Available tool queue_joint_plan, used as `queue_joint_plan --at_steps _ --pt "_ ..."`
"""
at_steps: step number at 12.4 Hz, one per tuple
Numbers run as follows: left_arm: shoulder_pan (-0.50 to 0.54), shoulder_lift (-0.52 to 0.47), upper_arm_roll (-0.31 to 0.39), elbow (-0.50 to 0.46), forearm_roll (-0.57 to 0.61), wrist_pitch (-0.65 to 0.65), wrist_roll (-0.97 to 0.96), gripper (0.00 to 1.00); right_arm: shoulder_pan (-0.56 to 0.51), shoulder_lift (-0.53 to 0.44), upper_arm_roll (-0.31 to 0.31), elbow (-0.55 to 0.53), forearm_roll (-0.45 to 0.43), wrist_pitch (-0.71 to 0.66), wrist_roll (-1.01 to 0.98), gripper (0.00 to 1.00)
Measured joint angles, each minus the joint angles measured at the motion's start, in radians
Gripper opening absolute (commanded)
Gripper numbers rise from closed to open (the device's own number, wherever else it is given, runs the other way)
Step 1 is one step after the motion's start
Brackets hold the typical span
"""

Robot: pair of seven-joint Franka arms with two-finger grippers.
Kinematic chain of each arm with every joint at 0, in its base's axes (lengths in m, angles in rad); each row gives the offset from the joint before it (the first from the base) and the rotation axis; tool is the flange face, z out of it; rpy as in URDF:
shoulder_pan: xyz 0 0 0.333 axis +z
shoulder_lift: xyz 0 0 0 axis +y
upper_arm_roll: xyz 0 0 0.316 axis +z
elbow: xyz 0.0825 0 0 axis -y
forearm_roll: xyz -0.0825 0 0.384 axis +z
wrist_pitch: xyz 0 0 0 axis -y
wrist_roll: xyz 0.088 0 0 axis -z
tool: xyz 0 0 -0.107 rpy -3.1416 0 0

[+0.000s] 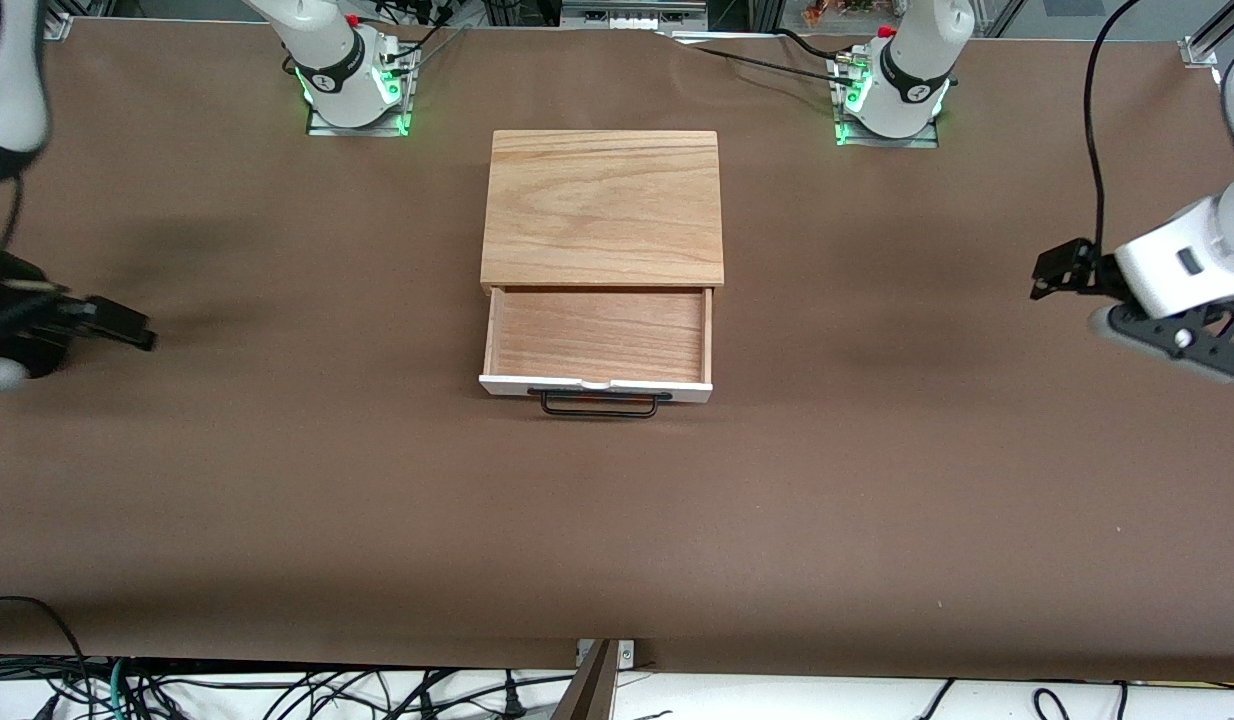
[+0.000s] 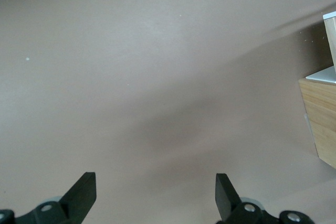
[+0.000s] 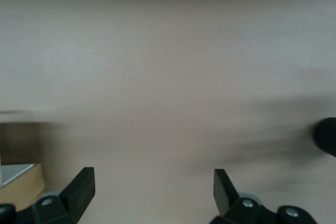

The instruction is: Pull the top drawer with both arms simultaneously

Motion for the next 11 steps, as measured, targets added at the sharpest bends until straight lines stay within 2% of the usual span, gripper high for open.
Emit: queue_joint_plan --at_steps 2,4,7,9,11 --pt "0.019 -0.097 0.002 -0.120 0.000 0.111 -0.046 1.00 -0.007 -0.079 0.001 -0.045 -0.007 -0.009 0.001 1.00" --pt "0.026 -0.164 0.001 -0.202 0.004 0.143 -0.068 1.00 -0.006 -0.140 0.003 -0.115 -0.008 -0.019 0.008 1.00" --pt "0.047 -0.192 -0.038 -0.235 0.015 0.150 -0.099 1.00 -0.006 -0.187 0.006 -0.180 -0.008 -0.024 0.050 1.00" --pt "0.069 -0.192 -0.087 -0.237 0.016 0.147 -0.146 1.00 -0.006 -0.180 0.008 -0.185 -0.008 -0.025 0.050 1.00" --pt "0.079 -0.193 -0.106 -0.239 0.016 0.135 -0.162 1.00 -0.006 -0.174 0.009 -0.185 -0.009 -0.025 0.050 1.00"
